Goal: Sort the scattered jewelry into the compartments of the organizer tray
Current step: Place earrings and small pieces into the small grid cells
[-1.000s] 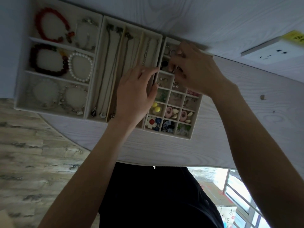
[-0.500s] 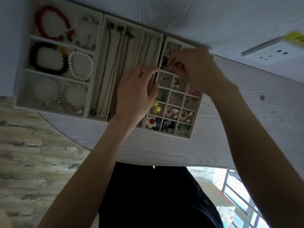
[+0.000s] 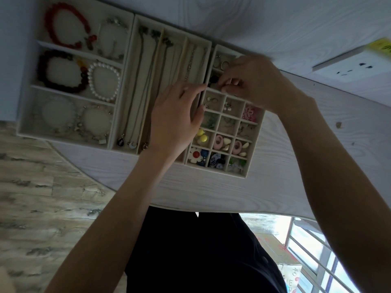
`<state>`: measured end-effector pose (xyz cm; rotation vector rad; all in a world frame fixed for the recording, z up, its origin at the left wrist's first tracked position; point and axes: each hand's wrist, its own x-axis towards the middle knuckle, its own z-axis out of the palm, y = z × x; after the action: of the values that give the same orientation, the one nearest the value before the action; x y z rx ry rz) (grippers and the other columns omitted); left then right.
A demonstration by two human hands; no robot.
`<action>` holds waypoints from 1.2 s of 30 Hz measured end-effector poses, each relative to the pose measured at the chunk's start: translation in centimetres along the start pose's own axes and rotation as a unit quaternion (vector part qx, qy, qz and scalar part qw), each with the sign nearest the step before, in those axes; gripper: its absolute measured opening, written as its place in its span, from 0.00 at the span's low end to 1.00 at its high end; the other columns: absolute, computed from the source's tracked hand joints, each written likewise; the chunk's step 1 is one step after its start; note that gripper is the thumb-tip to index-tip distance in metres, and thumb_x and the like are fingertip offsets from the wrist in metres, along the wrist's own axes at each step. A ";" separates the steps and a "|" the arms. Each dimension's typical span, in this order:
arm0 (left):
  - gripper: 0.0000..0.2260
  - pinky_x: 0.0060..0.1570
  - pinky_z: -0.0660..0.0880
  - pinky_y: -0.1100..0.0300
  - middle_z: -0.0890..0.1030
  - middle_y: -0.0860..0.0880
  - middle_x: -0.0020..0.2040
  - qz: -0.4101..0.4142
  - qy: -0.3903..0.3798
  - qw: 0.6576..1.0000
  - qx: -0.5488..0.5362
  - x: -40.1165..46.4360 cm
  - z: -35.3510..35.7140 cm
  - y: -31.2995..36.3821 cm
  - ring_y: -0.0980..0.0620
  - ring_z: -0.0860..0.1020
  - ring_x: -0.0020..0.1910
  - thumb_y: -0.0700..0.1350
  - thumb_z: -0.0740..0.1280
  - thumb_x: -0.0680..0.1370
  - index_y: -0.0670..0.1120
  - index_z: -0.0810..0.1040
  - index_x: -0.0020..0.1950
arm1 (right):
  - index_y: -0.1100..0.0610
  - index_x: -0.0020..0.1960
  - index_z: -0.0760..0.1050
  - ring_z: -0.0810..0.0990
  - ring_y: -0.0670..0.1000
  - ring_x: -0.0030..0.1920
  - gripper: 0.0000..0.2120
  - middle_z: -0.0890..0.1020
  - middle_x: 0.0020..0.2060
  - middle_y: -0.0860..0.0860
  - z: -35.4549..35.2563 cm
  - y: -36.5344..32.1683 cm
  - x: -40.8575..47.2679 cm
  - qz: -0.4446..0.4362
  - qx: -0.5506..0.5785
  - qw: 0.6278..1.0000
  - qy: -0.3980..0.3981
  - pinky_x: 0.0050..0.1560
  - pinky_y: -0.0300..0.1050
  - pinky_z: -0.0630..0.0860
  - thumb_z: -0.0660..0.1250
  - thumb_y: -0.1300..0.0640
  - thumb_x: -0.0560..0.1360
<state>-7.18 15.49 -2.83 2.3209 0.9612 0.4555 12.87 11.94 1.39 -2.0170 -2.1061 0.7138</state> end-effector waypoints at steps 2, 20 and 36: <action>0.14 0.55 0.68 0.60 0.79 0.46 0.54 -0.002 -0.002 1.000 -0.002 0.0 0.0 0.0 0.48 0.77 0.53 0.46 0.66 0.77 0.45 0.77 0.62 | 0.61 0.47 0.82 0.76 0.47 0.39 0.05 0.82 0.41 0.55 -0.1 0.2 0.3 -0.012 -0.009 1.000 -0.009 0.47 0.45 0.73 0.71 0.60 0.73; 0.15 0.55 0.74 0.55 0.80 0.46 0.53 0.002 -0.008 1.000 -0.010 0.1 -0.1 -0.2 0.49 0.77 0.52 0.47 0.65 0.77 0.46 0.77 0.62 | 0.62 0.46 0.81 0.81 0.58 0.42 0.04 0.82 0.39 0.57 -1.1 1.5 1.3 -0.153 -0.066 0.984 -0.061 0.46 0.49 0.72 0.70 0.63 0.72; 0.15 0.56 0.73 0.53 0.79 0.45 0.54 -0.005 -0.006 1.000 0.013 0.1 -0.3 0.3 0.47 0.77 0.53 0.46 0.66 0.77 0.45 0.77 0.63 | 0.62 0.46 0.81 0.76 0.59 0.53 0.04 0.80 0.46 0.57 -1.6 1.8 2.6 -0.194 -0.104 0.969 -0.111 0.49 0.53 0.73 0.69 0.63 0.72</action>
<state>-7.11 15.47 -2.40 2.3390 0.9783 0.4255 14.94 14.86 1.47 -1.5885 -2.6993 0.6987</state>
